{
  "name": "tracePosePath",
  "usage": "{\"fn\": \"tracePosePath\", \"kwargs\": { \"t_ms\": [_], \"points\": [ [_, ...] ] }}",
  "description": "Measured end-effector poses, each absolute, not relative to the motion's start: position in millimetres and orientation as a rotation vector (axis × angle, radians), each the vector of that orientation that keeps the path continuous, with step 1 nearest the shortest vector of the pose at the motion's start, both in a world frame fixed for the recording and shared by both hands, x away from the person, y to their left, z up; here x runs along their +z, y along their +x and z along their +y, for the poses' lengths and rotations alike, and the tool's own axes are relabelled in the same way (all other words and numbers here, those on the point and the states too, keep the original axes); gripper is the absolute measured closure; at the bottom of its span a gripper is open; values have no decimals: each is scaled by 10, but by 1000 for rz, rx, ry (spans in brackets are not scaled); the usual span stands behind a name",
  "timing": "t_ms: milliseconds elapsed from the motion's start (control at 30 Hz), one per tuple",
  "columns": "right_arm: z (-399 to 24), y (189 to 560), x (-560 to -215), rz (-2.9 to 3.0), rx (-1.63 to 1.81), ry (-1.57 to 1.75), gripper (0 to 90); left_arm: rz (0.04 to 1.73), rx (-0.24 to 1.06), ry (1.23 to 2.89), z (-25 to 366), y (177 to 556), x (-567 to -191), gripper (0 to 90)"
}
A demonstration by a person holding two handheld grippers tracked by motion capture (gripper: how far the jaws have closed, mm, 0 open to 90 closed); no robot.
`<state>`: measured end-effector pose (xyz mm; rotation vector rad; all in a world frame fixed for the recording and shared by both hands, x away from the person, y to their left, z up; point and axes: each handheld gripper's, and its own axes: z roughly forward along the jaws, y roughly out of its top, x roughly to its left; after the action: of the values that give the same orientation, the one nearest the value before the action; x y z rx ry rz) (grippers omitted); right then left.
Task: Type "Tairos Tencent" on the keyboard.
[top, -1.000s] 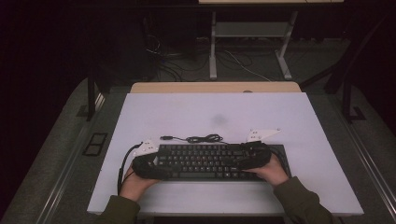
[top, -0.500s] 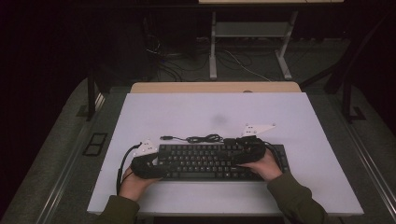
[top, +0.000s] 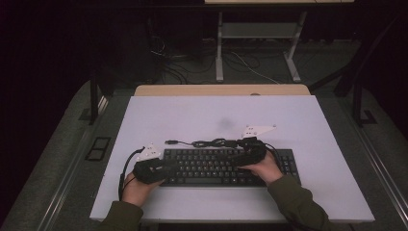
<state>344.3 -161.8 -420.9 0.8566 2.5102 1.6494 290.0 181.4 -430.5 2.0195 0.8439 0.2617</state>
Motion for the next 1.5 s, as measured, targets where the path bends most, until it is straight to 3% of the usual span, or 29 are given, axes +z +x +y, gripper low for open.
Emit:
{"fn": "tracePosePath", "kwargs": {
  "t_ms": [233, 1300, 1500],
  "points": [
    [-1551, 3451, -4230, 2519, 1649, 840, 306, 856, 263, 2039, 1823, 2920, -4323, 888],
    [-1532, 3440, -4241, 2531, 1632, 835, 305, 874, 237, 2076, 1789, 2954, -4369, 888],
    [-1536, 3440, -4241, 2533, 1631, 833, 305, 865, 240, 2074, 1777, 2948, -4349, 848]
  ]
}}
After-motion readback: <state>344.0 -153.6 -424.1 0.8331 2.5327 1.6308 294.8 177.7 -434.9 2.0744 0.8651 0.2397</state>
